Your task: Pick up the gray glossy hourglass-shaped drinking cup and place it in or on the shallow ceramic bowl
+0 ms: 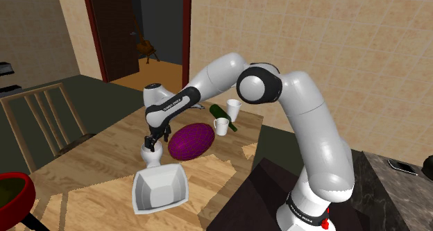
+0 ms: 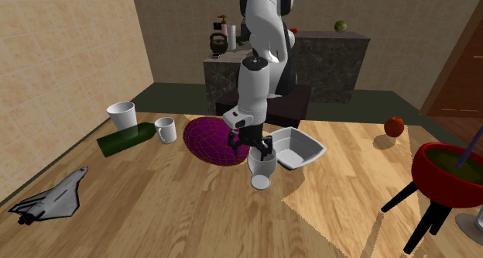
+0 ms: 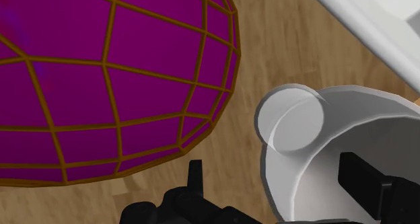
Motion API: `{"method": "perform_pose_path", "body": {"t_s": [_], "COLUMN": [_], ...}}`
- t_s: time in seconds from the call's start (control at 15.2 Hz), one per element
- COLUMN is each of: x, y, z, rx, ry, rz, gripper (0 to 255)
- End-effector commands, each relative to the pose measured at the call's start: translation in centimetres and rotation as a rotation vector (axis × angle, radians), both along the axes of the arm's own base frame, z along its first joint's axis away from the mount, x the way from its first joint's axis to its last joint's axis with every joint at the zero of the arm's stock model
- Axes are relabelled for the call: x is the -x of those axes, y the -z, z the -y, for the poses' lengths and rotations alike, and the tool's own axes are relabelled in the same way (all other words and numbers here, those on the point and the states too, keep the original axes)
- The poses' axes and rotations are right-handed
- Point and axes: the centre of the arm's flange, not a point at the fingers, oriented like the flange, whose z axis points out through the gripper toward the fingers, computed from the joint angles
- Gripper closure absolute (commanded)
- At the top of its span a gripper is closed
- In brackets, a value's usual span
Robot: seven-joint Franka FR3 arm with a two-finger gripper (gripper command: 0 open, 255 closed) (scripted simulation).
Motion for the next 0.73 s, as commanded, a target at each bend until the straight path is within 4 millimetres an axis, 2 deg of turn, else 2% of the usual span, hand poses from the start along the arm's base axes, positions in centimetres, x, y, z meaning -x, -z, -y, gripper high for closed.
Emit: {"method": "perform_pose_path", "body": {"t_s": [0.0,0.13,0.2,0.66], "x": [0.0,0.0,0.0,-0.01], "y": [0.02,0.02,0.02,-0.01], "z": [-0.01,0.0,0.0,0.01], "rx": [0.0,0.0,0.0,0.0], "ry": [0.0,0.0,0.0,0.0], "rz": [0.0,0.0,0.0,0.0], "gripper": [0,0,255,255]}}
